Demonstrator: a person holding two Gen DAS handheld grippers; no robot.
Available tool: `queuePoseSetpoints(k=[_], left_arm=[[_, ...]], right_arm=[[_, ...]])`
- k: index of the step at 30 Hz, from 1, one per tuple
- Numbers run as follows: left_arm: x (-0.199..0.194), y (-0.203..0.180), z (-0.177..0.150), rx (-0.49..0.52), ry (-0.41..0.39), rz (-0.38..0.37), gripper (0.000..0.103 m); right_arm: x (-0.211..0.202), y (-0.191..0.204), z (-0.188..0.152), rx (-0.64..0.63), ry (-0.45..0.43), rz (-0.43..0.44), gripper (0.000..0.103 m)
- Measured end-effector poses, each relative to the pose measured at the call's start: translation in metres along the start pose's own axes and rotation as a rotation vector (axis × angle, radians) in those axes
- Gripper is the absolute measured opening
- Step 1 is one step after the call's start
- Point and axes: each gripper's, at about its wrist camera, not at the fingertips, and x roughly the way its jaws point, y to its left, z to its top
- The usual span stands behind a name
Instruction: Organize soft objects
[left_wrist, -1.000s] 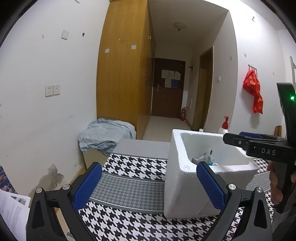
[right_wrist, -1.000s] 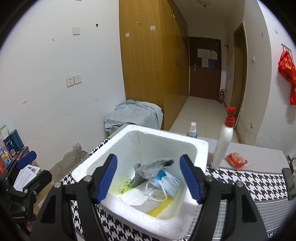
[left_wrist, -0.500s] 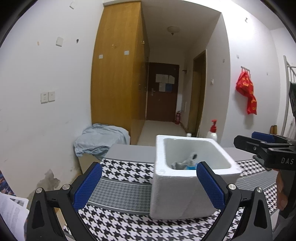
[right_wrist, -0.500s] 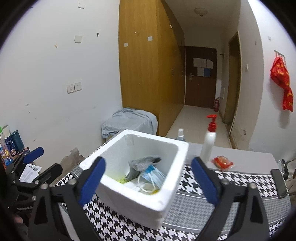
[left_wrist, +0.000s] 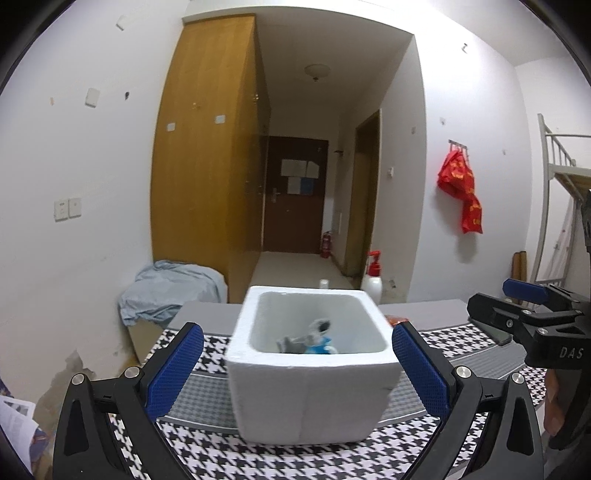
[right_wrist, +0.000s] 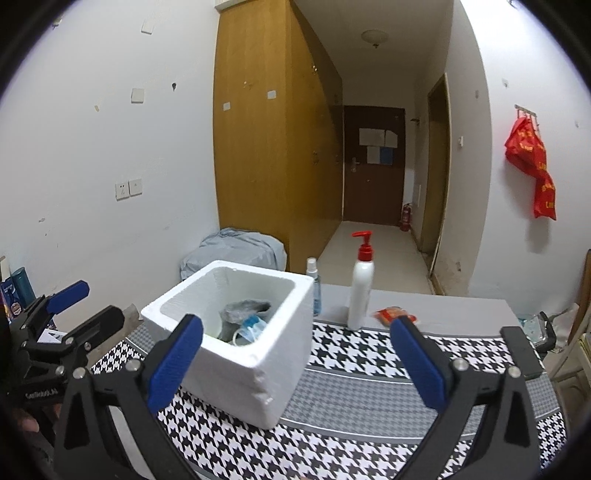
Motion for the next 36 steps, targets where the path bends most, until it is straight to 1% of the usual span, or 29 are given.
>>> queuePoseSetpoints(k=[5, 9, 16, 20, 24, 28, 31, 36], left_arm=[[0.000, -0.015, 0.002, 0.009, -0.006, -0.023, 0.102], [-0.002, -0.025, 0.005, 0.015, -0.013, -0.027, 0.102], [-0.012, -0.042, 0.004, 0.022, -0.030, -0.032, 0.102], [-0.022, -0.054, 0.002, 0.036, -0.049, -0.039, 0.102], [-0.039, -0.066, -0.001, 0.050, -0.069, -0.062, 0.102], [-0.052, -0.076, -0.005, 0.077, -0.086, -0.059, 0.102], [-0.059, -0.078, -0.008, 0.078, -0.087, -0.064, 0.102], [-0.068, -0.081, -0.014, 0.076, -0.092, -0.051, 0.102]], right_arm=[[-0.015, -0.012, -0.006, 0.008, -0.021, -0.016, 0.103], [-0.026, -0.020, -0.011, 0.011, -0.037, -0.037, 0.103], [-0.050, -0.039, -0.027, 0.035, -0.069, -0.045, 0.103], [-0.059, -0.043, -0.032, 0.054, -0.091, -0.049, 0.103], [-0.069, -0.045, -0.040, 0.051, -0.097, -0.047, 0.103], [-0.078, -0.047, -0.048, 0.068, -0.106, -0.033, 0.103], [-0.081, -0.046, -0.053, 0.066, -0.107, -0.030, 0.103], [-0.089, -0.045, -0.060, 0.073, -0.118, -0.021, 0.103]])
